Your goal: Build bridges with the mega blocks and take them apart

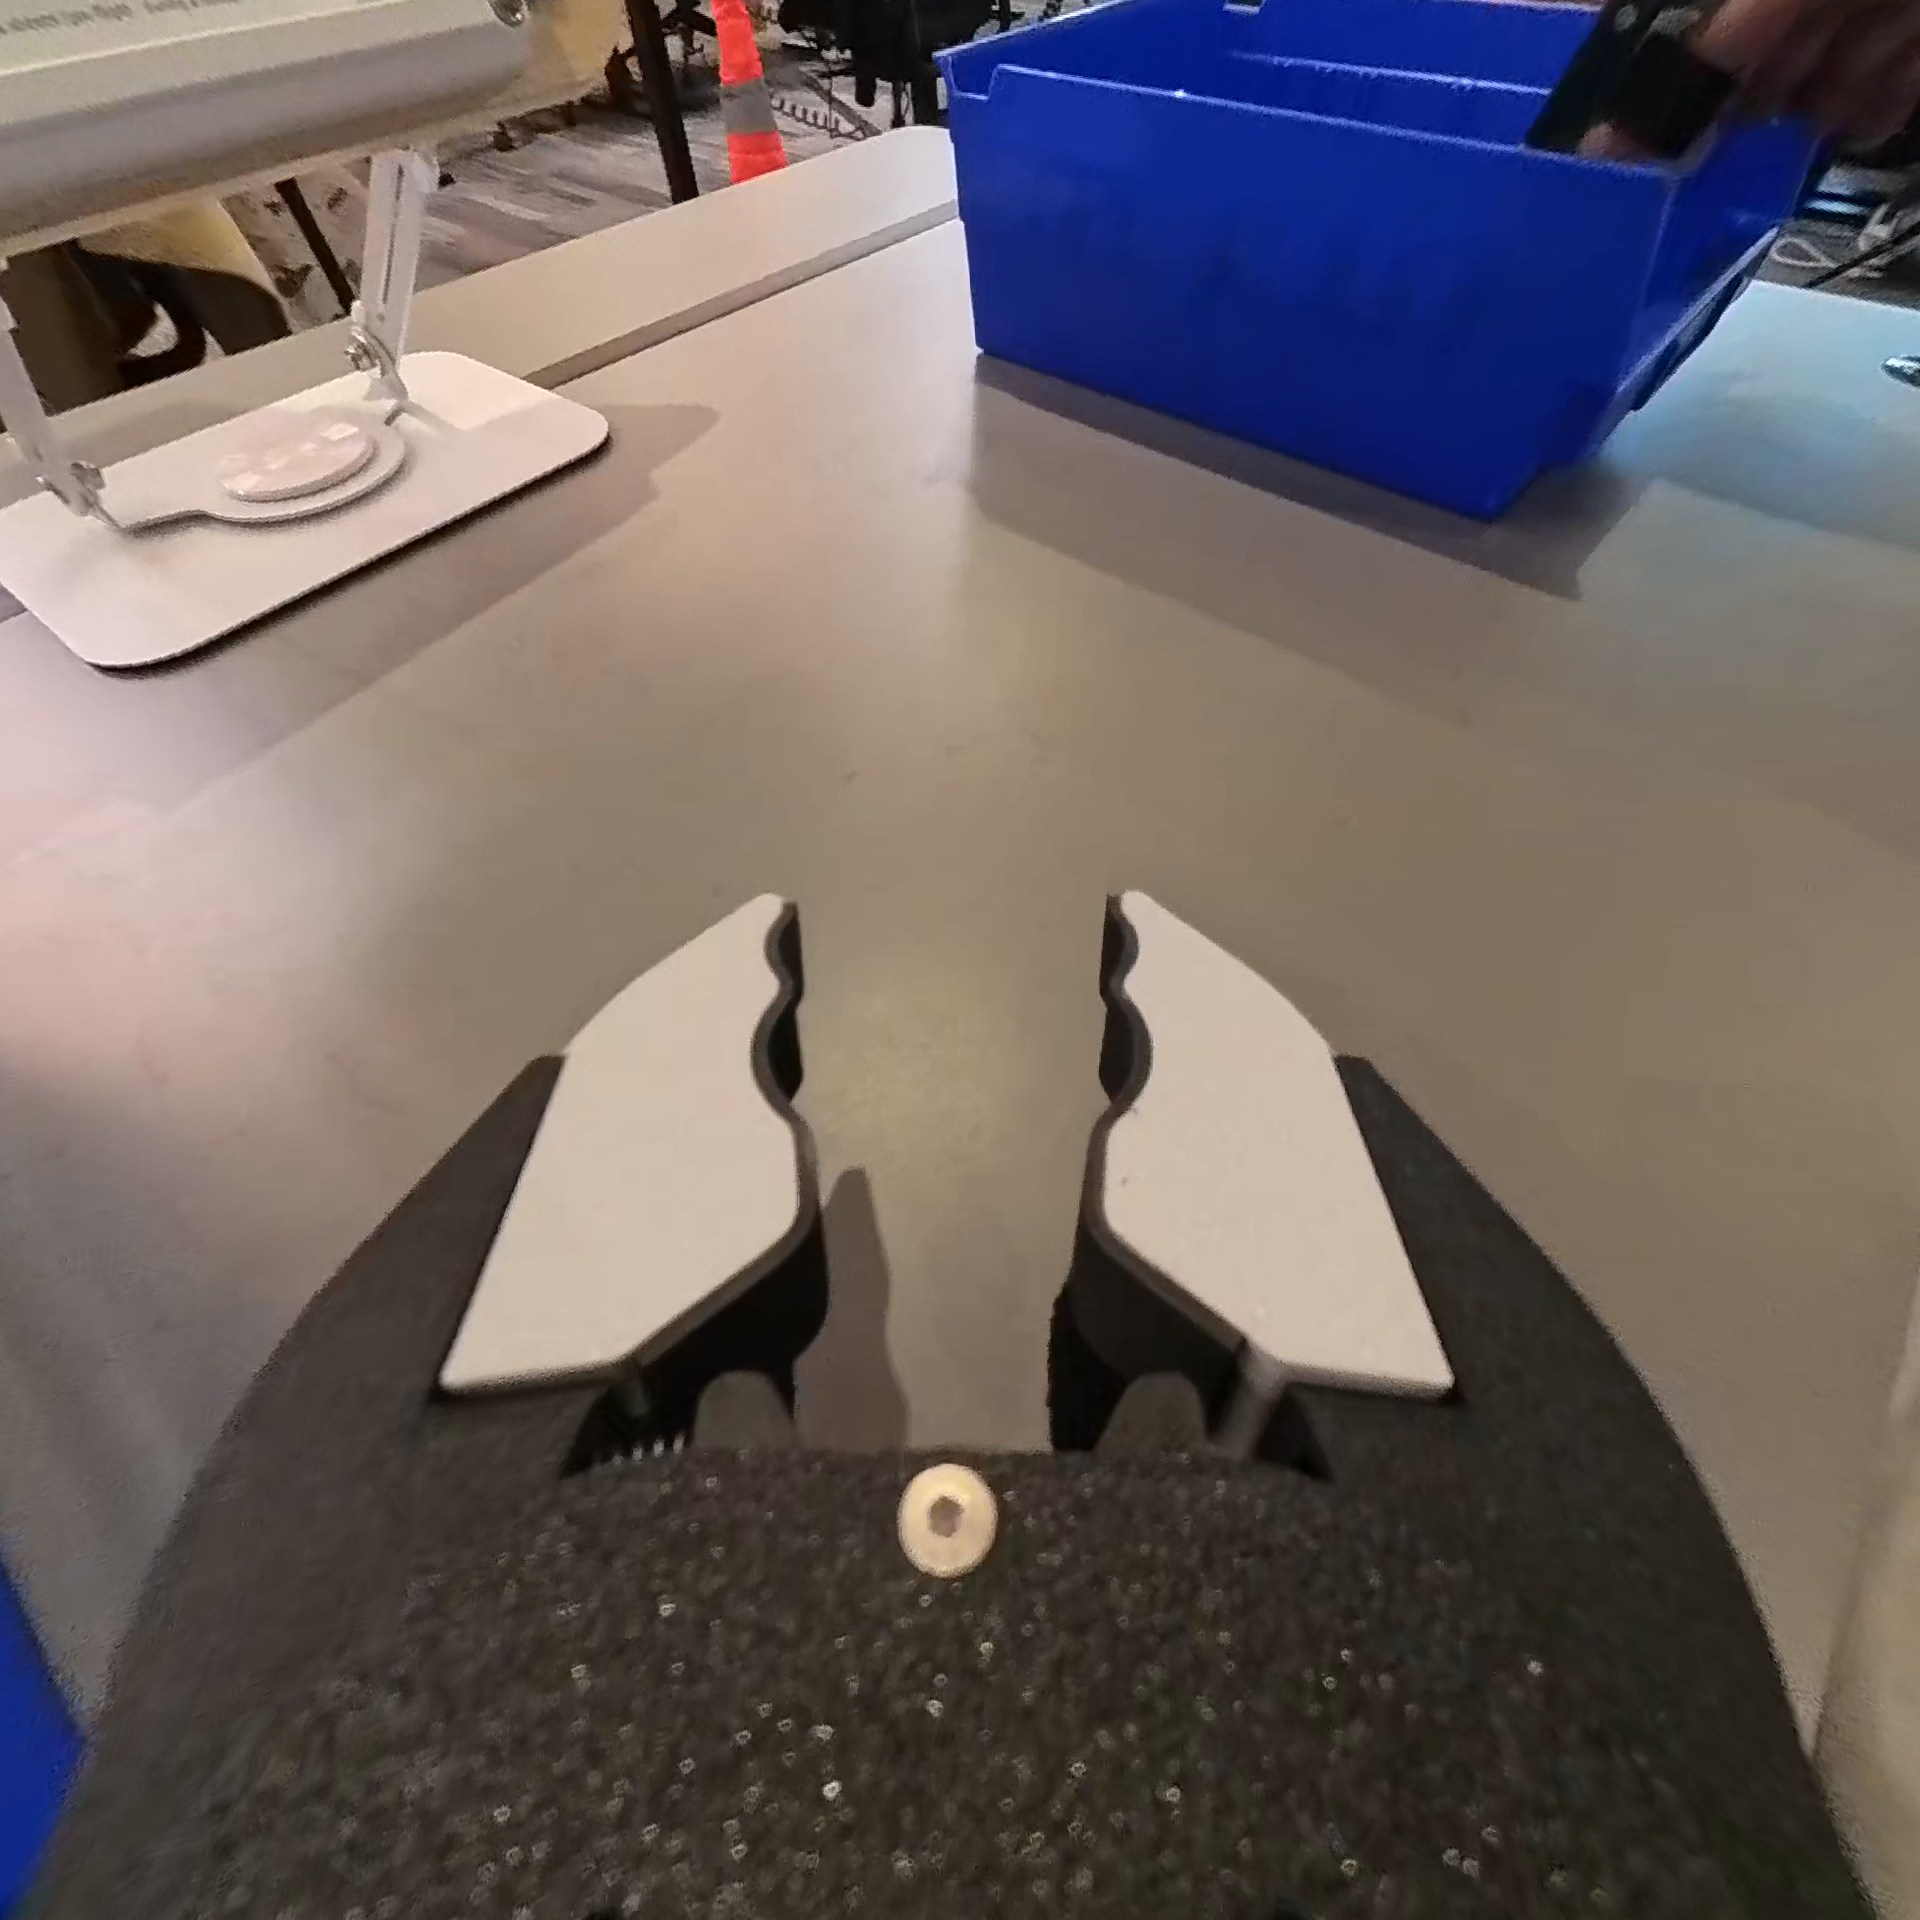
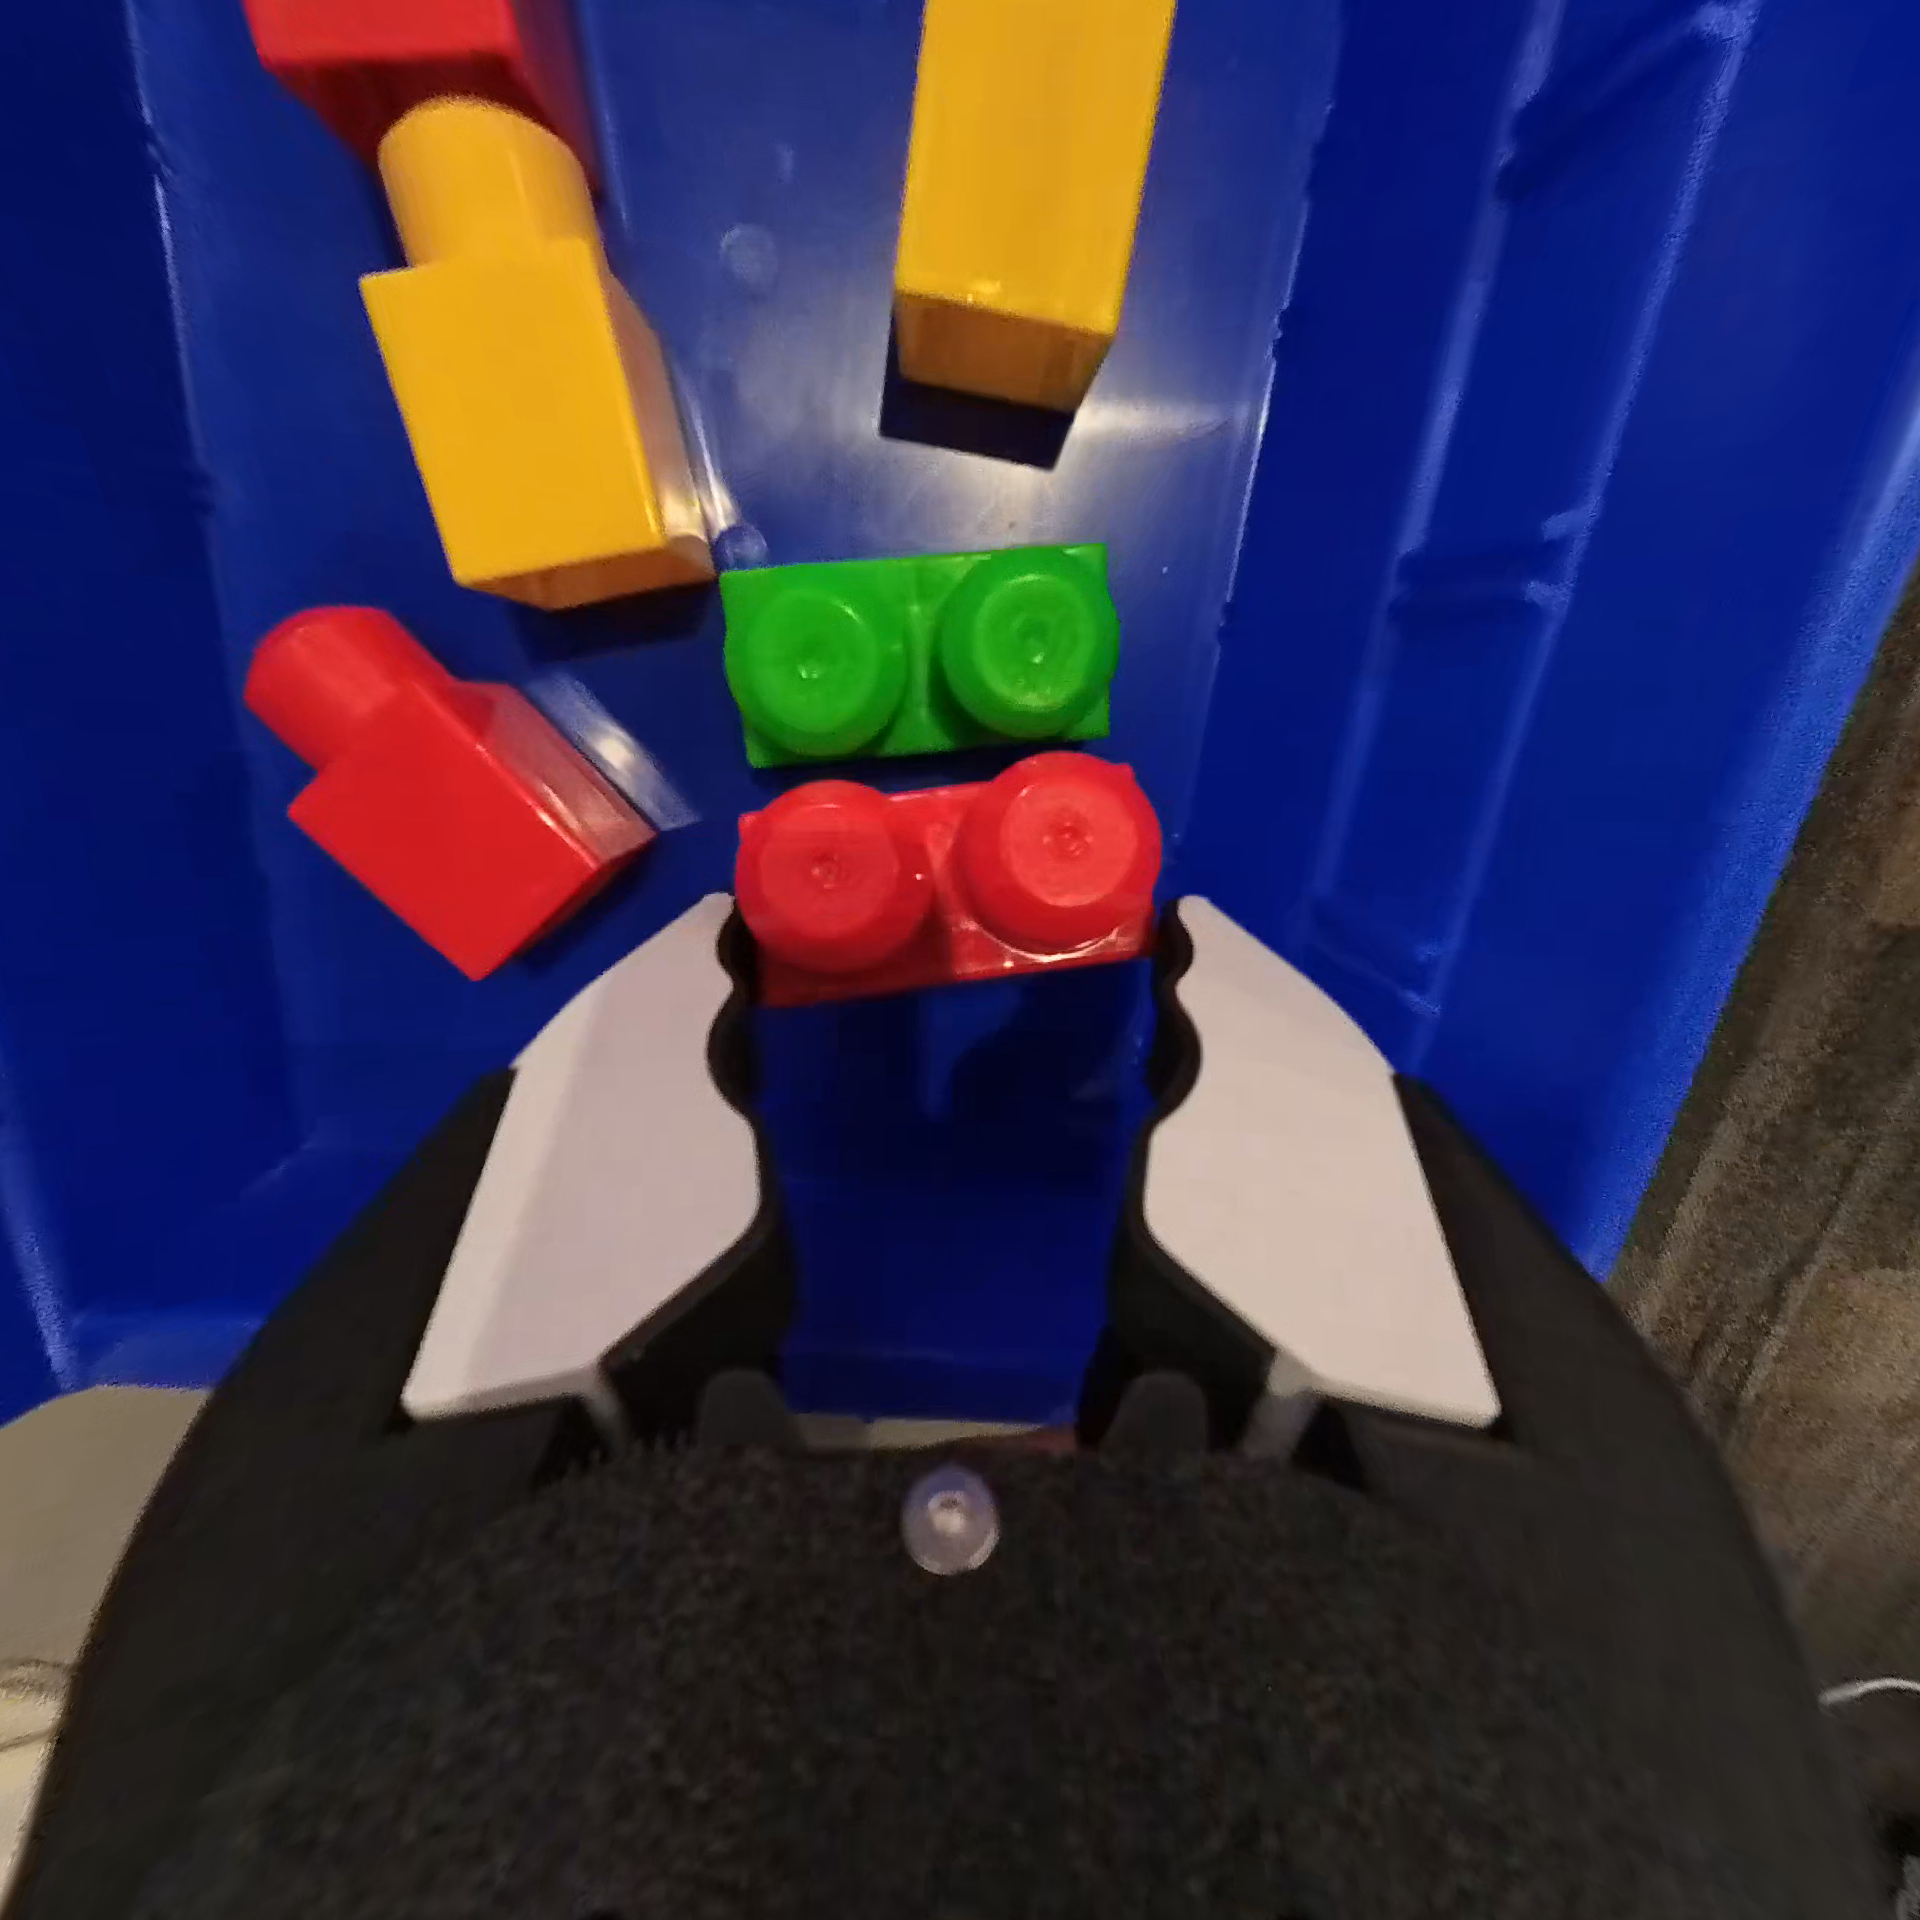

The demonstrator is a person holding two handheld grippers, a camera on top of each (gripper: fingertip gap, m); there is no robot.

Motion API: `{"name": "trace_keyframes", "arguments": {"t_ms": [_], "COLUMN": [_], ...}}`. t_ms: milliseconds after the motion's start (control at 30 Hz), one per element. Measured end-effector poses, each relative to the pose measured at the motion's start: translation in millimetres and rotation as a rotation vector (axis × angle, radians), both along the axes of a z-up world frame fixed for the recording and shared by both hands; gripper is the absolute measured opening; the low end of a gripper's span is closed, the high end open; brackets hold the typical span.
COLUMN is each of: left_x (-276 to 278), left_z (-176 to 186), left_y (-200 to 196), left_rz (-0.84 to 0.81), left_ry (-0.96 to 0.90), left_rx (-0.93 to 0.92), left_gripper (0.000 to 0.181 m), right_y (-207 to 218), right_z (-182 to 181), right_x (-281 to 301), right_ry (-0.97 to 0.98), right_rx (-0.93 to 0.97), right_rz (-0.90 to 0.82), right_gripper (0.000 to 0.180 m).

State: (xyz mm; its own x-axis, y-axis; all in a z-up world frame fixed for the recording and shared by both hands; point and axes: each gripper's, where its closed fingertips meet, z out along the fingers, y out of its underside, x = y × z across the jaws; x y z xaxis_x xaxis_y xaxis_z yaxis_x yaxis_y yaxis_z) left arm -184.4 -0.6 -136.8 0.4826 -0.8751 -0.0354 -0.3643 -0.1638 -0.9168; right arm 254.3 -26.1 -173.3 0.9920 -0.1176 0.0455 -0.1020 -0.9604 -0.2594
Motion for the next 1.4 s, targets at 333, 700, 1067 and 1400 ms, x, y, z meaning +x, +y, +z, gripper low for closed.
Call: {"name": "trace_keyframes", "arguments": {"t_ms": [333, 700, 1067, 1400], "left_x": [-3, -3, -11, -15], "left_z": [0, -1, 7, 5], "left_y": [3, 3, 17, 20], "left_rz": [0.009, 0.01, 0.099, 0.143], "left_ry": [-0.006, 0.0, -0.078, -0.06], "left_rx": [-0.012, -0.008, -0.044, -0.023], "left_gripper": [0.056, 0.057, 0.062, 0.064], "right_y": [4, 3, 6, 7], "right_z": [-21, 55, 156, 80], "right_x": [-2, -13, -291, -349], "right_ry": [-0.036, -0.171, 0.419, 0.354], "right_rx": [-0.064, 0.22, 1.13, 1.177], "right_rz": [-0.022, 0.044, 0.555, 0.699], "right_gripper": [0.074, 0.079, 0.061, 0.056]}}
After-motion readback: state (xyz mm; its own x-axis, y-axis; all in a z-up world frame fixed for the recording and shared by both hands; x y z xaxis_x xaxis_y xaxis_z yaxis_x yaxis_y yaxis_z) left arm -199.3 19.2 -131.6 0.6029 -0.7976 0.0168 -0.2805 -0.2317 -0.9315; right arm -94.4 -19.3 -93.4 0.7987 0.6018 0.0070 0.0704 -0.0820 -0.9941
